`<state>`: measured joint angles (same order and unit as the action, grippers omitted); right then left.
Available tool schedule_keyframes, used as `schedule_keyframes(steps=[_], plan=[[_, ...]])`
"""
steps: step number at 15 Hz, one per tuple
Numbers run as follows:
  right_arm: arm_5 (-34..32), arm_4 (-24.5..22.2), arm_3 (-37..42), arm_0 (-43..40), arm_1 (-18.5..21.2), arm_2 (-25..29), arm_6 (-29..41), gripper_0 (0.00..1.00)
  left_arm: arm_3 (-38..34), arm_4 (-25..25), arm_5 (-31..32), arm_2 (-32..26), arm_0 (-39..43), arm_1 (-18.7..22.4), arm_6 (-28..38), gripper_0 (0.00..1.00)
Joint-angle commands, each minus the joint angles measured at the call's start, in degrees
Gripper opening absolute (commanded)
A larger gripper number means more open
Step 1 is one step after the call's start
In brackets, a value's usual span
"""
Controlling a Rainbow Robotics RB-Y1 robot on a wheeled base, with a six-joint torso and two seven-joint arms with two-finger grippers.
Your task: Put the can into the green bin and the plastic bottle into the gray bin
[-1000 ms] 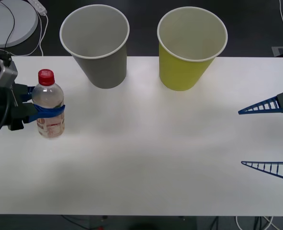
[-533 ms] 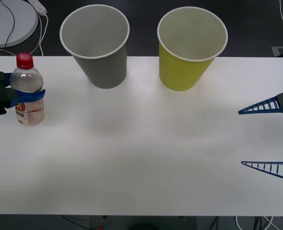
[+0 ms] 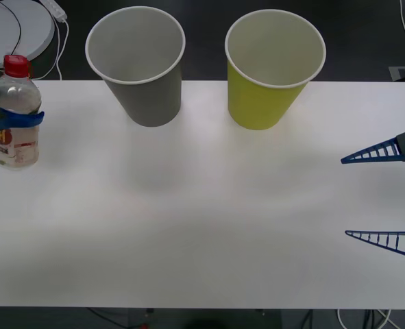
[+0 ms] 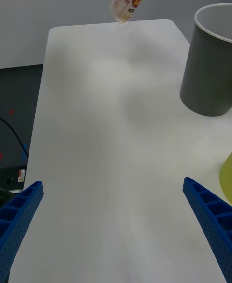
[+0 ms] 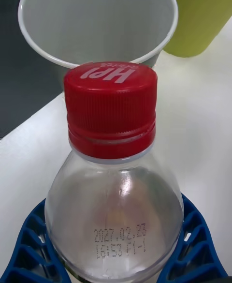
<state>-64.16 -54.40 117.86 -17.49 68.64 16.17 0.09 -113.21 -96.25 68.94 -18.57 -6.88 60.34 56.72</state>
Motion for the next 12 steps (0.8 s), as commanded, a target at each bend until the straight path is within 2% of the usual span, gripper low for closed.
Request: schedule_keyframes(steps=[1, 7, 12], plan=[[0.0, 0.0, 0.0, 0.0, 0.0, 0.0, 0.0, 1.0, 0.8, -1.22, 5.07, -1.12, -3.84, 1.19, 2.61, 0.0], [0.0, 0.0, 0.0, 0.0, 0.0, 0.0, 0.0, 1.0, 9.5, -1.75, 15.7, -0.41, -15.09, 2.59, 2.52, 0.0], [0.0, 0.0, 0.0, 0.0, 0.0, 0.0, 0.0, 1.0, 15.83, -1.84, 17.02, 6.27, -23.35, 4.53, 2.87, 0.0]])
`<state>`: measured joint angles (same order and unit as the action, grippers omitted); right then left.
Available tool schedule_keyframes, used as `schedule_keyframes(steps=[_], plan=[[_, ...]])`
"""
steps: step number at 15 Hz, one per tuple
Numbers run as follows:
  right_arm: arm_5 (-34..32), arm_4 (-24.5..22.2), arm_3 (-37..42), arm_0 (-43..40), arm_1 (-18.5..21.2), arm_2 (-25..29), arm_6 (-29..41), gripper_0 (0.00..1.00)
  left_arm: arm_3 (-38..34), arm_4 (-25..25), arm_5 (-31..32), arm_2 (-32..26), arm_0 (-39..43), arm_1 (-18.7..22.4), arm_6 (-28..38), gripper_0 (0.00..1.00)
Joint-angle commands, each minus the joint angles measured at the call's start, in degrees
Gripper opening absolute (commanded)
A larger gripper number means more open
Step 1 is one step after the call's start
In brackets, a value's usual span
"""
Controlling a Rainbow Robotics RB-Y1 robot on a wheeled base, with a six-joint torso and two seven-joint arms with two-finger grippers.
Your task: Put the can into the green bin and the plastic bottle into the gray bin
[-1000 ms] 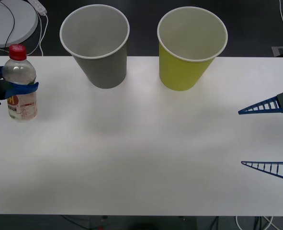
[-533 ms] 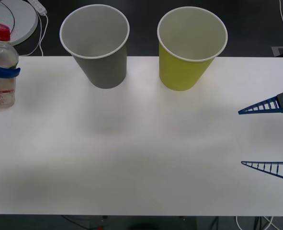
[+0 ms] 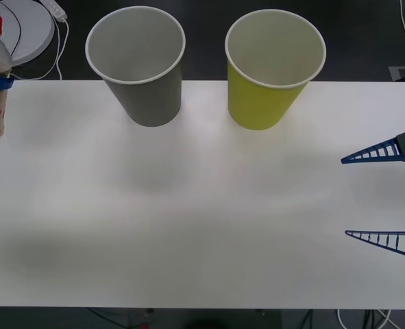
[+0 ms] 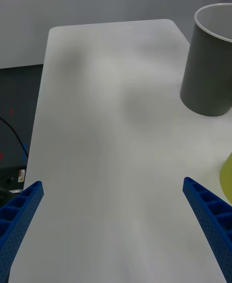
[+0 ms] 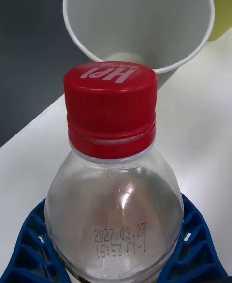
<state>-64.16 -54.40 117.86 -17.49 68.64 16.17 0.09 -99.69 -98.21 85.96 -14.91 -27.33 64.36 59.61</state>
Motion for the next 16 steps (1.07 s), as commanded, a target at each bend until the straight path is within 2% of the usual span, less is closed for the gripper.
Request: schedule_keyframes(steps=[1, 7, 12, 16], plan=[[0.0, 0.0, 0.0, 0.0, 0.0, 0.0, 0.0, 1.0, 3.36, 0.12, -0.01, 4.01, -4.57, 0.59, -0.02, 0.0], [0.0, 0.0, 0.0, 0.0, 0.0, 0.0, 0.0, 1.0, 10.39, -0.05, 2.37, 13.59, -16.35, 1.47, -0.11, 0.0], [0.0, 0.0, 0.0, 0.0, 0.0, 0.0, 0.0, 1.0, 19.27, 1.62, 2.72, 26.42, -29.62, 2.0, -0.63, 0.0], [0.0, 0.0, 0.0, 0.0, 0.0, 0.0, 0.0, 1.0, 28.14, 2.85, 2.72, 38.03, -41.93, 0.07, -1.69, 0.0]])
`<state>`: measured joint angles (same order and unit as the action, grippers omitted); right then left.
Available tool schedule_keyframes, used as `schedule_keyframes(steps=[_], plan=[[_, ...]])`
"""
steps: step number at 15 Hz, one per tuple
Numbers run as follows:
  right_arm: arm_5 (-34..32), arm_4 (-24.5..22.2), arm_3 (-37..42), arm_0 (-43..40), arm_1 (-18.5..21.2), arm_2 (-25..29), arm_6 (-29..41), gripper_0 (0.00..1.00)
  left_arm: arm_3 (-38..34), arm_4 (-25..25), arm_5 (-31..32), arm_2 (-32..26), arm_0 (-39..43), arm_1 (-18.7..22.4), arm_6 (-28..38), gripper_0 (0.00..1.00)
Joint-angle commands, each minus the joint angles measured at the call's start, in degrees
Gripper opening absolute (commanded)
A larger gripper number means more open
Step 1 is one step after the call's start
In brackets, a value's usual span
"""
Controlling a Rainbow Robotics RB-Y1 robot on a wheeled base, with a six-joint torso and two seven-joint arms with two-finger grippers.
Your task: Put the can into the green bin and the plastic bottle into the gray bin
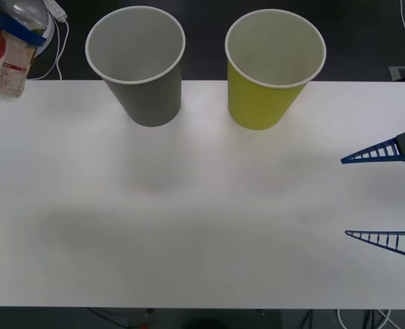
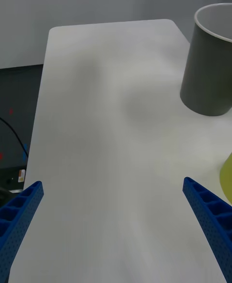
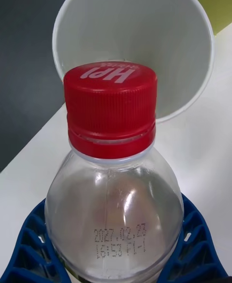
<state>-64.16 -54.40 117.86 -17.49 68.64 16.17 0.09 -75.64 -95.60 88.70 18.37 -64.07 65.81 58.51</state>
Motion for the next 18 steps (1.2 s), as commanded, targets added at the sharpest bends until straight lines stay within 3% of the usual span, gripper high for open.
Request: schedule_keyframes(steps=[1, 12, 18], plan=[[0.0, 0.0, 0.0, 0.0, 0.0, 0.0, 0.0, 1.0, 6.04, 0.15, -0.01, 6.5, -7.39, -2.44, -0.85, 0.0], [0.0, 0.0, 0.0, 0.0, 0.0, 0.0, 0.0, 1.0, 26.07, -3.36, -0.1, 20.57, -27.78, -15.98, -2.61, 0.0], [0.0, 0.0, 0.0, 0.0, 0.0, 0.0, 0.0, 1.0, 36.71, -4.77, -4.94, 20.92, -32.7, -23.27, -2.7, 0.0]])
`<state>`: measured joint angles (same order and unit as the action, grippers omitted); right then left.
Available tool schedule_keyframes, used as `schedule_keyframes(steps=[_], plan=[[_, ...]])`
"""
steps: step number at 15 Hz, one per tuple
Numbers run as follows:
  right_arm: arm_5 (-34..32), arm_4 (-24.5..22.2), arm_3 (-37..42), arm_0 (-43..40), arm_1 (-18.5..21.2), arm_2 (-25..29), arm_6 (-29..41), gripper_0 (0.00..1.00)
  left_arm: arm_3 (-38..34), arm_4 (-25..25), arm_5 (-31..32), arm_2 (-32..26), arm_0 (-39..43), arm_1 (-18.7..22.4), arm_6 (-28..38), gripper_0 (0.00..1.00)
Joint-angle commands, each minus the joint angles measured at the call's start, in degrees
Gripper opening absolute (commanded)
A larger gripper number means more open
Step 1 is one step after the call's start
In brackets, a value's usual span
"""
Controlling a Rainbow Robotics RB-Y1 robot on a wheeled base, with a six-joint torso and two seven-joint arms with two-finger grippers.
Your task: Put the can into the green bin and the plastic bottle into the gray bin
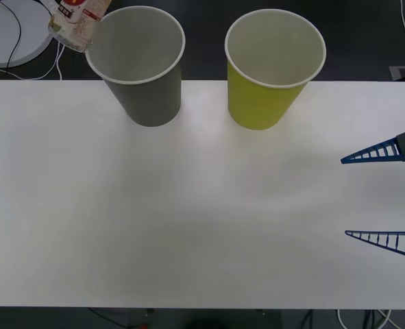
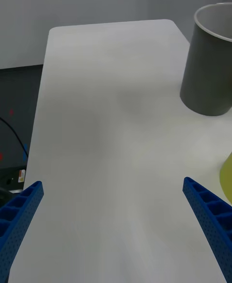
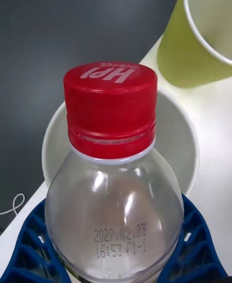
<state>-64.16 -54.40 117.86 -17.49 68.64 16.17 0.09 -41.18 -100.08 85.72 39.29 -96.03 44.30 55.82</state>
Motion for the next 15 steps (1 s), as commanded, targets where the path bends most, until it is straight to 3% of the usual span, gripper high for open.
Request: schedule_keyframes(steps=[1, 12, 13, 14, 15], plan=[[0.0, 0.0, 0.0, 0.0, 0.0, 0.0, 0.0, 1.0, 2.86, -0.55, -2.67, 0.0, -1.0, -2.63, -0.01, 0.0], [0.0, 0.0, 0.0, 0.0, 0.0, 0.0, 0.0, 1.0, 3.04, -0.82, -5.13, 0.0, -1.09, -5.45, 0.61, 0.0], [0.0, 0.0, 0.0, 0.0, 0.0, 0.0, 0.0, 1.0, 3.04, -0.55, -5.13, 0.0, -1.09, -5.45, 0.52, 0.19], [0.0, 0.0, 0.0, 0.0, 0.0, 0.0, 0.0, 1.0, 3.04, -0.29, -5.22, 0.0, -1.09, -5.45, 0.78, 0.71], [0.0, 0.0, 0.0, 0.0, 0.0, 0.0, 0.0, 1.0, 3.04, -0.03, -5.13, 0.0, -1.09, -5.54, 0.78, 1.0]])
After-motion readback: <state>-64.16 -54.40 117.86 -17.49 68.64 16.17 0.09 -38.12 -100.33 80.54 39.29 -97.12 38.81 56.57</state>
